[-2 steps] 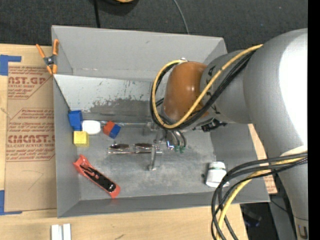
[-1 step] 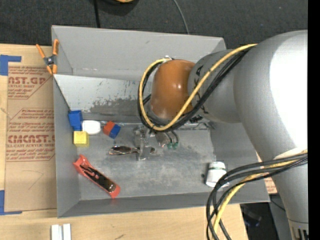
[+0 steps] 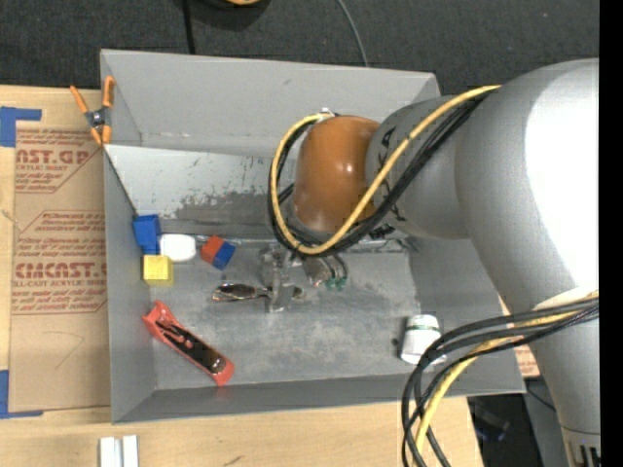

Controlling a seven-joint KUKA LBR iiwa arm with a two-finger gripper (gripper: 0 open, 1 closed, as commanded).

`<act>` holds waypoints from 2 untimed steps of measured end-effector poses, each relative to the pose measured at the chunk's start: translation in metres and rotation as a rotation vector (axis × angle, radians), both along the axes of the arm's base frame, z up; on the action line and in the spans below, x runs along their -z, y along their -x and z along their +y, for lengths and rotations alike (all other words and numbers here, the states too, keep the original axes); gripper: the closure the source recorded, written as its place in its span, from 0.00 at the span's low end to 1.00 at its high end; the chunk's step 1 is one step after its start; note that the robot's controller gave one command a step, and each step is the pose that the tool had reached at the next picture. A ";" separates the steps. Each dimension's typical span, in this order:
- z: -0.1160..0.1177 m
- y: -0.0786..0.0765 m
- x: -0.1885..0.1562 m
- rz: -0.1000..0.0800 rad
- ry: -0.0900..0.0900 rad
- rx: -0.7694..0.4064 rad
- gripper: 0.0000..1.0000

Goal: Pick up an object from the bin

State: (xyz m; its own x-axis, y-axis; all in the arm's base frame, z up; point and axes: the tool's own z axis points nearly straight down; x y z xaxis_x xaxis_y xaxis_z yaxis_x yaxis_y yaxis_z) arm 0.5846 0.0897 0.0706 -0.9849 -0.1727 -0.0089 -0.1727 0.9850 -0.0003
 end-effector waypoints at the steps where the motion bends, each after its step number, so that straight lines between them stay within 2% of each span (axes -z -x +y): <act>1: 0.005 -0.003 -0.166 -0.008 -0.001 0.018 1.00; 2: 0.004 -0.002 -0.164 -0.003 0.000 0.018 1.00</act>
Offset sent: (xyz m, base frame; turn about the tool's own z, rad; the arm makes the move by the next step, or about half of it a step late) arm 0.0000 0.0000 0.0000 0.0000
